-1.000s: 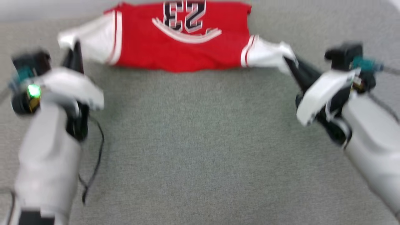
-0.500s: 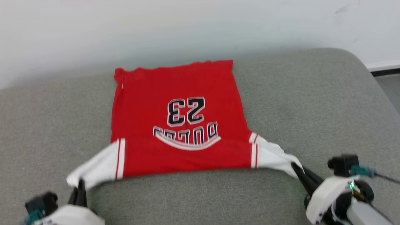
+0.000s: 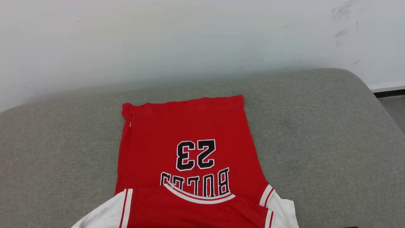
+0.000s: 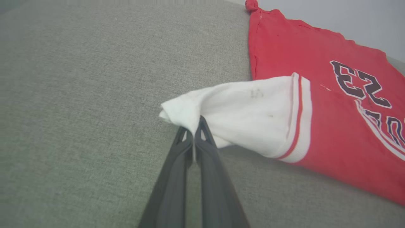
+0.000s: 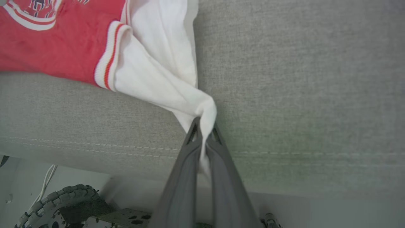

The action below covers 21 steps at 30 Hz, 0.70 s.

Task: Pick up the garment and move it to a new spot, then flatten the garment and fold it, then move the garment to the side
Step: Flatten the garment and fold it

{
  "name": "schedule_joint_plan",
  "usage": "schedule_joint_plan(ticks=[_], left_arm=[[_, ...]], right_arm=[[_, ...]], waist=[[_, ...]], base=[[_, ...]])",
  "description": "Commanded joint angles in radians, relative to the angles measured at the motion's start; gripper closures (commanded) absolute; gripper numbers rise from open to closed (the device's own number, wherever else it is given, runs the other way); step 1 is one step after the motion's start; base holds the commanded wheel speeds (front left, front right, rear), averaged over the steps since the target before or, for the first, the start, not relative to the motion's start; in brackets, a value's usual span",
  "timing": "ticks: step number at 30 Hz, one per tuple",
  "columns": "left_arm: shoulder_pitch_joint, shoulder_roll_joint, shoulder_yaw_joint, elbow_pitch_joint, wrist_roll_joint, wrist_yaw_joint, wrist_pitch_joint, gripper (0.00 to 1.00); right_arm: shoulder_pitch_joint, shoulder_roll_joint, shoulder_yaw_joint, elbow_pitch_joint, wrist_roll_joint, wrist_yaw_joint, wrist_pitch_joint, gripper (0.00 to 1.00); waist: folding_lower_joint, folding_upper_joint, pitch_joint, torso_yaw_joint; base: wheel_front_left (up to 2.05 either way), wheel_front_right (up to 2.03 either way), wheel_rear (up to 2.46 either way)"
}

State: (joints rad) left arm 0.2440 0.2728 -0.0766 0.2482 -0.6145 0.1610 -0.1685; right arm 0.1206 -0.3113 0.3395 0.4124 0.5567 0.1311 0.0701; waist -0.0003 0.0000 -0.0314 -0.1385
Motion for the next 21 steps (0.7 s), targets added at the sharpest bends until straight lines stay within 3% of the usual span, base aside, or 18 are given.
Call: schedule_joint_plan(ticks=[1, 2, 4, 12, 16, 21], left_arm=[[0.008, -0.002, 0.003, -0.017, 0.011, 0.012, -0.009, 1.0], [0.008, -0.006, -0.002, -0.029, 0.017, 0.019, -0.012, 1.0], [0.001, -0.011, -0.008, -0.055, 0.028, 0.026, -0.022, 1.0], [-0.04, -0.02, -0.034, -0.172, 0.069, 0.044, -0.047, 1.0], [-0.062, -0.018, -0.05, -0.236, 0.09, 0.056, -0.043, 1.0], [-0.116, -0.026, -0.084, -0.309, 0.118, 0.063, -0.03, 1.0]], right_arm=[[0.019, 0.011, -0.025, -0.023, -0.022, -0.001, 0.021, 0.96], [0.027, 0.024, -0.04, -0.046, -0.038, -0.001, 0.034, 0.69], [0.03, 0.045, -0.076, -0.094, -0.07, -0.001, 0.049, 0.0], [-0.101, 0.103, -0.247, -0.195, -0.127, -0.001, 0.053, 0.0], [-0.244, 0.11, -0.289, -0.137, -0.104, -0.001, 0.086, 0.0], [-0.477, 0.082, -0.267, 0.008, -0.056, -0.001, 0.156, 0.0]], waist=[[0.0003, 0.0, 0.001, 0.001], [0.0003, 0.0, 0.002, 0.001], [0.0003, 0.0, 0.004, 0.005], [0.0003, 0.0, 0.023, 0.039], [0.0003, 0.0, 0.057, 0.065], [0.0003, 0.0, 0.139, 0.115]], base=[[0.0, 0.0, 0.0], [0.0, 0.0, 0.0], [0.0, 0.0, 0.0], [0.0, 0.0, 0.0], [0.0, 0.0, 0.0], [0.0, 0.0, 0.0]])
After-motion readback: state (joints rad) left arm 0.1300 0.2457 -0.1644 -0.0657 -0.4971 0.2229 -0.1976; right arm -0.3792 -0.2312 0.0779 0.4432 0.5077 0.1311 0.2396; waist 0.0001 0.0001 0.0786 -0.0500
